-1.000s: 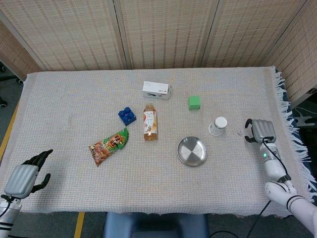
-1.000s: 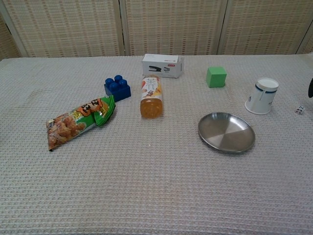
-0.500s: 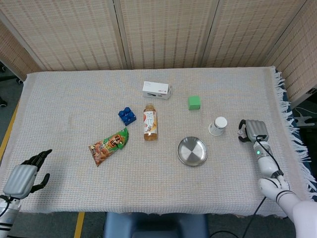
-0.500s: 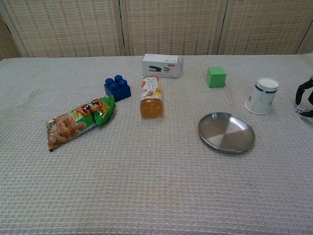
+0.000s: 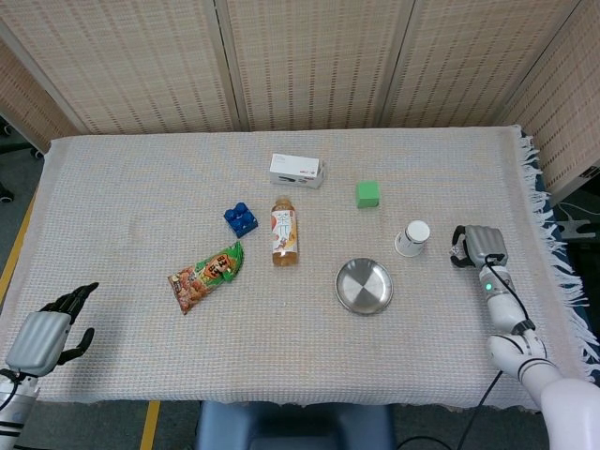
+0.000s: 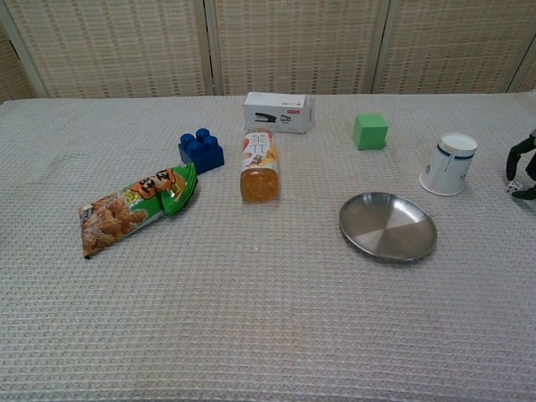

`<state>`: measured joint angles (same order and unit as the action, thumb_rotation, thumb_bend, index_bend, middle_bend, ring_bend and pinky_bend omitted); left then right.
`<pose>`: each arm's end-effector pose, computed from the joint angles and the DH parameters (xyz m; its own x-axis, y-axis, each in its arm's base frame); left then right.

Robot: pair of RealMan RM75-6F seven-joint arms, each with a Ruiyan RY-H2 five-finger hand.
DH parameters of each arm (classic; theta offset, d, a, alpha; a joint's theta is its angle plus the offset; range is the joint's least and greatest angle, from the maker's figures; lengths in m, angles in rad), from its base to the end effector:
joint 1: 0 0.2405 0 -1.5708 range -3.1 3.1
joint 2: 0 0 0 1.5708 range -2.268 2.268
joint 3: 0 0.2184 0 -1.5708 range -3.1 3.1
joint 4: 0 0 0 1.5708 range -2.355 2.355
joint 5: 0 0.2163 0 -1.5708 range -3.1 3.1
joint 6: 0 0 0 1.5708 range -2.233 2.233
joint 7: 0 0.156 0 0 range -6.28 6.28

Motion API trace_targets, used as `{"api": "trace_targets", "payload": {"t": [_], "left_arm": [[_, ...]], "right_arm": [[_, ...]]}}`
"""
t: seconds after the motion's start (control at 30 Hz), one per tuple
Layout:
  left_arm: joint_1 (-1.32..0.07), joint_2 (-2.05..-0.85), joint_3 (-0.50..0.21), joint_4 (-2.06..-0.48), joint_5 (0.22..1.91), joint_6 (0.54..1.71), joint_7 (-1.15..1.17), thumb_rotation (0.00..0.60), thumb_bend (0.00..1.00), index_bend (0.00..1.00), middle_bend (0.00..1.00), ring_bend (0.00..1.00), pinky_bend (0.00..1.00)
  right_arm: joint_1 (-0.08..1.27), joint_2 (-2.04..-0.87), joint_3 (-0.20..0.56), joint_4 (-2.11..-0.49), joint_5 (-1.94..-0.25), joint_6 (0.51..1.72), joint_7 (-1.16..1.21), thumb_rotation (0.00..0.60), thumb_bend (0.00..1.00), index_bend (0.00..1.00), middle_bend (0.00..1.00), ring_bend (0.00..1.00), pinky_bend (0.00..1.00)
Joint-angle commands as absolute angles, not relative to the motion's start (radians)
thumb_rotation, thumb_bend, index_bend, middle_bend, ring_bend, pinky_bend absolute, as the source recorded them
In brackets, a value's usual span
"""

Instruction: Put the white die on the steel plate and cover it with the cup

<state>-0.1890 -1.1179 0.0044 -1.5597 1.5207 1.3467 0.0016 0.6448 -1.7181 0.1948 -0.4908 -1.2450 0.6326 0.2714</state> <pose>-0.2818 0.2074 0.1144 0.4623 0.1420 0.8753 0.8858 -0.1189 -0.4486 -0.3414 -0.3967 0.0476 0.4138 -0.3147 0.8542 -0.8707 0.1373 0.4723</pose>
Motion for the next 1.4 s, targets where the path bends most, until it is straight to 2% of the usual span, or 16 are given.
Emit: {"api": "trace_targets", "payload": {"t": [0.03,0.7,0.83,0.93,1.07,1.23,1.4], "left_arm": [[-0.189,-1.118,0.004,-1.559,1.520,1.346,0.001,0.600,0.45,0.08,0.13,0.22,0.41],[-0.189,-1.119,0.006,-1.560,1.520,1.347,0.005,0.600,0.44,0.08,0.13,0.22,0.41],[-0.189,-1.119,0.005,-1.560,1.518,1.347,0.003,0.600,0.44,0.08,0.13,0.23,0.41],[-0.189,-1.119,0.006,-1.561,1.520,1.346,0.005,0.600,0.44,0.08,0.13,0.22,0.41],[-0.189,-1.119,0.007,-1.562,1.520,1.346,0.006,0.600,0.44,0.08,0.13,0.22,0.41],[-0.190,-1.119,0.008,-1.564,1.521,1.344,0.009,0.600,0.44,0.08,0.13,0.22,0.41],[-0.191,-1.119,0.008,-1.565,1.521,1.343,0.010,0.600,0.44,0.08,0.13,0.22,0.41]], "right_arm": [[0.645,-1.725,0.191,-0.476,-1.254,0.633,0.286,0.600,0.14,0.50,0.84,0.85,0.82],[0.645,-1.739,0.185,-0.437,-1.281,0.636,0.331,0.600,0.15,0.52,0.84,0.86,0.83],[0.636,-1.722,0.179,-0.467,-1.298,0.680,0.337,0.600,0.16,0.54,0.84,0.86,0.83],[0.606,-1.656,0.168,-0.599,-1.329,0.783,0.315,0.600,0.16,0.55,0.84,0.86,0.83],[0.566,-1.536,0.163,-0.837,-1.331,0.854,0.221,0.600,0.16,0.55,0.84,0.86,0.83],[0.534,-1.366,0.161,-1.173,-1.284,0.855,0.085,0.600,0.16,0.55,0.84,0.86,0.83],[0.534,-1.278,0.152,-1.351,-1.264,0.839,0.028,0.600,0.16,0.55,0.84,0.86,0.83]]}}
